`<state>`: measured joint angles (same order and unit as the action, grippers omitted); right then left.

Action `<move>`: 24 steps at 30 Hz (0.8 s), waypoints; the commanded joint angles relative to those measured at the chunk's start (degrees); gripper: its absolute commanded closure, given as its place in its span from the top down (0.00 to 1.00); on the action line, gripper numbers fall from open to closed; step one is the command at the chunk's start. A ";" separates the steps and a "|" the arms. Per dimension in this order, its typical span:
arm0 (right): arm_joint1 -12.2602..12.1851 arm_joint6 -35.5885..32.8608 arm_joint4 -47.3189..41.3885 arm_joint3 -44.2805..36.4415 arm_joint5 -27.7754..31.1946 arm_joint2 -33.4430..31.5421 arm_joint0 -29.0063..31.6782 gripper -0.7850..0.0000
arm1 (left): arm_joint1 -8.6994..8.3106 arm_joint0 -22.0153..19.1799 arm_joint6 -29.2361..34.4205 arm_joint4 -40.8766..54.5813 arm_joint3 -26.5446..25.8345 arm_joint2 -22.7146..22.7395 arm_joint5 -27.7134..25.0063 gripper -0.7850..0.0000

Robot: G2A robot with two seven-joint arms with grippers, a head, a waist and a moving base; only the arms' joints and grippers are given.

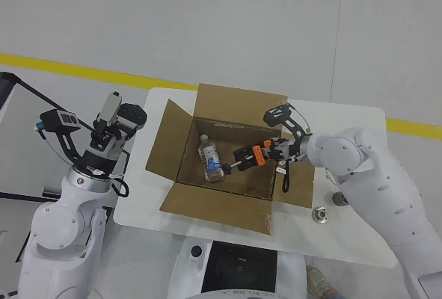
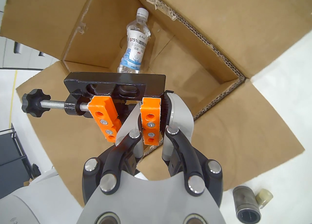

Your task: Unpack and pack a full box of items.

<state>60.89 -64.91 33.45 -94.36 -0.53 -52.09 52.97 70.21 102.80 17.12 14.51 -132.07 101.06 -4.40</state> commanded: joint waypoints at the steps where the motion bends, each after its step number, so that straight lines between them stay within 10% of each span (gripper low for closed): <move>1: 0.91 0.65 2.47 2.56 -0.37 3.99 -1.42 0.00 | 0.00 0.00 0.00 0.00 0.00 0.00 0.00 1.00; 21: 5.57 0.65 13.30 9.60 -0.93 16.00 -6.84 0.00 | 0.00 0.00 0.00 0.00 0.00 0.00 0.00 1.00; 24: 5.78 -0.34 15.61 9.24 -1.62 16.55 -6.82 0.23 | 0.00 0.00 0.00 0.00 0.00 0.00 0.00 1.00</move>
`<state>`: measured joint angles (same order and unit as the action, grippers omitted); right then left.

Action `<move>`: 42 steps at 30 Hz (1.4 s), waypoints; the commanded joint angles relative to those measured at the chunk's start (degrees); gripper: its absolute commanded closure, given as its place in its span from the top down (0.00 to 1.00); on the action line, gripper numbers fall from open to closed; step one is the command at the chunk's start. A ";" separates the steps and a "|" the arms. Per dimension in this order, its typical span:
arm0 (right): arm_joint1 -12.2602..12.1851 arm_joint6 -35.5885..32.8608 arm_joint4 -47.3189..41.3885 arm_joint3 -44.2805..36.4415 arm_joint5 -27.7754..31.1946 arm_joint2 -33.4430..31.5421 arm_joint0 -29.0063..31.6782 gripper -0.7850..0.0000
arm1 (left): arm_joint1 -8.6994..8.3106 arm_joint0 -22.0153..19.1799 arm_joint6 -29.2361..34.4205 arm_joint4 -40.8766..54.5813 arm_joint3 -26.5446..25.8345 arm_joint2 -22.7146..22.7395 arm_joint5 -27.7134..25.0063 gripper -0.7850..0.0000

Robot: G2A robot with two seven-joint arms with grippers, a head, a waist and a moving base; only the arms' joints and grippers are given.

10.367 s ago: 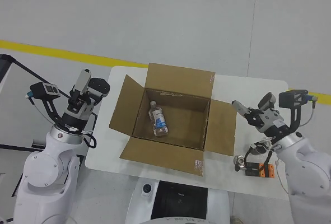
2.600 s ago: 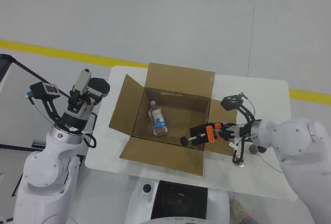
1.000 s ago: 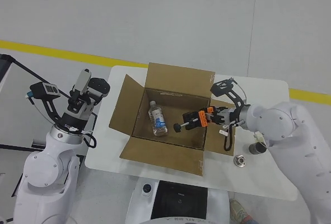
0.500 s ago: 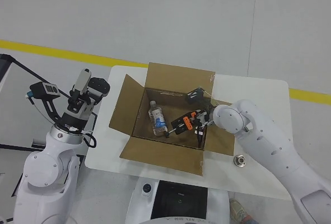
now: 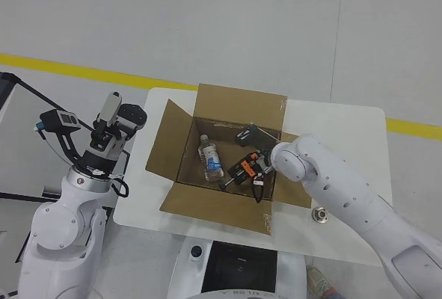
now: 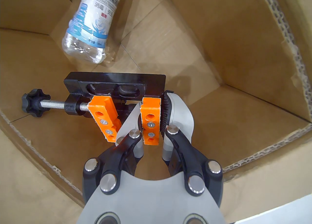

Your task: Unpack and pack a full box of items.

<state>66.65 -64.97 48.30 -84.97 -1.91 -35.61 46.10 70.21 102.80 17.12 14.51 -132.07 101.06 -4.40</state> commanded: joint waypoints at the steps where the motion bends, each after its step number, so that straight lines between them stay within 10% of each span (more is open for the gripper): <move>1: 0.06 -0.54 1.39 -0.51 -0.46 0.17 0.15 0.30 | 0.00 0.00 0.00 0.00 0.00 0.00 0.00 1.00; 13: -0.65 -1.76 -0.56 -6.01 -0.05 -5.20 2.24 0.40 | 0.00 0.00 0.00 0.00 0.00 0.00 0.00 1.00; 20: -3.93 -6.06 0.76 -24.84 -2.92 -17.08 9.02 0.41 | 0.00 0.00 0.00 0.00 0.00 0.00 0.00 1.00; 27: -7.84 -8.17 13.44 -49.68 -11.04 -38.86 27.13 0.43 | 0.00 0.00 0.00 0.00 0.00 0.00 0.00 1.00; 42: -6.66 7.99 -8.54 -49.68 -3.10 -85.39 69.48 0.44 | 0.00 0.00 0.00 0.00 0.00 0.00 0.00 1.00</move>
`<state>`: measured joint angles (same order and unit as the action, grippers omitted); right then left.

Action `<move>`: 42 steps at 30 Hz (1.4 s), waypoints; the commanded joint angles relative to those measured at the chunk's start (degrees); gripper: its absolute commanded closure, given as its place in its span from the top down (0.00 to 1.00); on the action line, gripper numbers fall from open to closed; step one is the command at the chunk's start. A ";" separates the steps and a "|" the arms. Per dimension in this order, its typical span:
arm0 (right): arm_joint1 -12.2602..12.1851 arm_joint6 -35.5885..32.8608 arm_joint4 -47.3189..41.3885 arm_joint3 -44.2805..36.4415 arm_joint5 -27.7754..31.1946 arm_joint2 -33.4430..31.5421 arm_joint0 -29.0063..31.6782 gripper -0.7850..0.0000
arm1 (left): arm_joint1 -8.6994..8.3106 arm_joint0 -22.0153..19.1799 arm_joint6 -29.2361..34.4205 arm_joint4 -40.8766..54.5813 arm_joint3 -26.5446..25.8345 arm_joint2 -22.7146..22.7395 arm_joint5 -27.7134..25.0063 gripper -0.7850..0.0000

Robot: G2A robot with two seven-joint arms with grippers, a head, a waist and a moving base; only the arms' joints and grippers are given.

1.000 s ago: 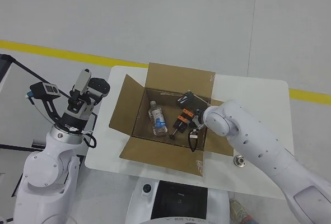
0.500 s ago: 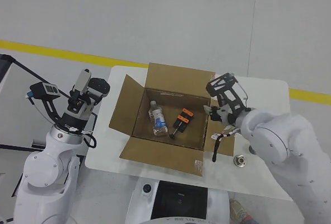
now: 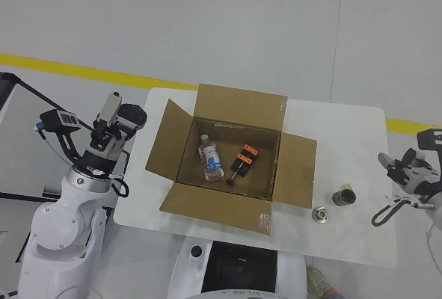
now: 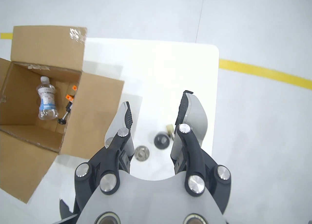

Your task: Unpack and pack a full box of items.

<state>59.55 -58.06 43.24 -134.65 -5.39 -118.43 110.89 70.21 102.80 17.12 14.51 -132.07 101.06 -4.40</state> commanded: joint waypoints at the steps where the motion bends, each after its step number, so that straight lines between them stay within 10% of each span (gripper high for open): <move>1: 0.91 2.47 -6.07 0.00 1.16 -4.15 7.87 0.44 | 0.00 0.00 0.00 0.00 0.00 0.00 0.00 1.00; 12: 2.05 6.46 -10.03 0.00 4.93 -7.09 15.59 0.50 | 0.00 0.00 0.00 0.00 0.00 0.00 0.00 1.00; 13: 2.04 6.44 -9.78 0.04 5.02 -7.00 15.59 0.75 | 0.00 0.00 0.00 0.00 0.00 0.00 0.00 1.00; 15: 1.85 4.69 -7.35 0.00 5.37 -5.62 15.39 0.49 | 0.00 0.00 0.00 0.00 0.00 0.00 0.00 1.00; 18: 1.46 0.26 -0.85 0.00 3.91 -1.46 14.98 0.44 | 0.00 0.00 0.00 0.00 0.00 0.00 0.00 1.00; 31: 1.27 -12.34 15.14 0.34 -9.69 18.74 9.19 0.46 | 0.00 0.00 0.00 0.00 0.00 0.00 0.00 1.00; 42: 1.37 -19.88 16.55 17.12 -8.48 28.92 -8.39 0.48 | 0.00 0.00 0.00 0.00 0.00 0.00 0.00 1.00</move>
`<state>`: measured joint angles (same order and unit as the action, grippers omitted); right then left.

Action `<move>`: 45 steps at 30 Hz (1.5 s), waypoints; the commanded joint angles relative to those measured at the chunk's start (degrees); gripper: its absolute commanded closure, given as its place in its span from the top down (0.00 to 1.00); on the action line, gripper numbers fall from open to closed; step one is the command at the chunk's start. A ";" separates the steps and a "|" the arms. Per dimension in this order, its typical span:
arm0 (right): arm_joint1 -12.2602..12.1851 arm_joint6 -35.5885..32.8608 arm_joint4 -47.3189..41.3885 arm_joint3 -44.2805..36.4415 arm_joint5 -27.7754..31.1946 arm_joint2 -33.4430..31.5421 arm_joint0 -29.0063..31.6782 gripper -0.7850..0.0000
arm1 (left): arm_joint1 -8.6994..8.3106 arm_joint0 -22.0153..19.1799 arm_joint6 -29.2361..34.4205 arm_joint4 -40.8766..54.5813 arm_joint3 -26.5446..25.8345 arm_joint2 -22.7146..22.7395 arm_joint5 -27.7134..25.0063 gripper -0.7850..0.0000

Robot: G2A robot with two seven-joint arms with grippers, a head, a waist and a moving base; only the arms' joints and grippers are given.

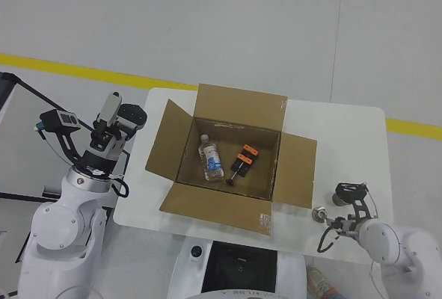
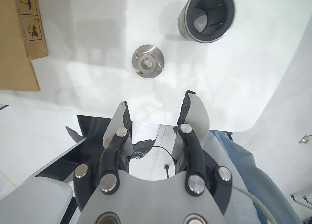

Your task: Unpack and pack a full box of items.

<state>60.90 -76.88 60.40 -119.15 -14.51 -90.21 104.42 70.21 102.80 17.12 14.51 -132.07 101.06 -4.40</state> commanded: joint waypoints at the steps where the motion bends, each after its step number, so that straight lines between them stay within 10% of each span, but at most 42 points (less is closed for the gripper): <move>1: 0.03 -1.74 -0.64 2.82 1.08 1.41 -3.43 0.48 | 0.00 0.00 0.00 0.00 0.00 0.00 0.00 1.00; 22: 0.22 -6.12 4.55 8.39 1.72 7.12 -11.01 0.64 | 0.00 0.00 0.00 0.00 0.00 0.00 0.00 1.00; 26: 0.18 -4.46 2.36 9.57 3.63 6.12 -10.94 0.33 | 0.00 0.00 0.00 0.00 0.00 0.00 0.00 1.00; 45: 0.33 -5.99 5.73 16.14 10.29 12.21 -15.92 0.45 | 0.00 0.00 0.00 0.00 0.00 0.00 0.00 1.00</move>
<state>61.20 -82.93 65.86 -103.26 -4.19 -78.35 88.70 70.21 102.80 17.12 14.51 -132.07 101.06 -4.40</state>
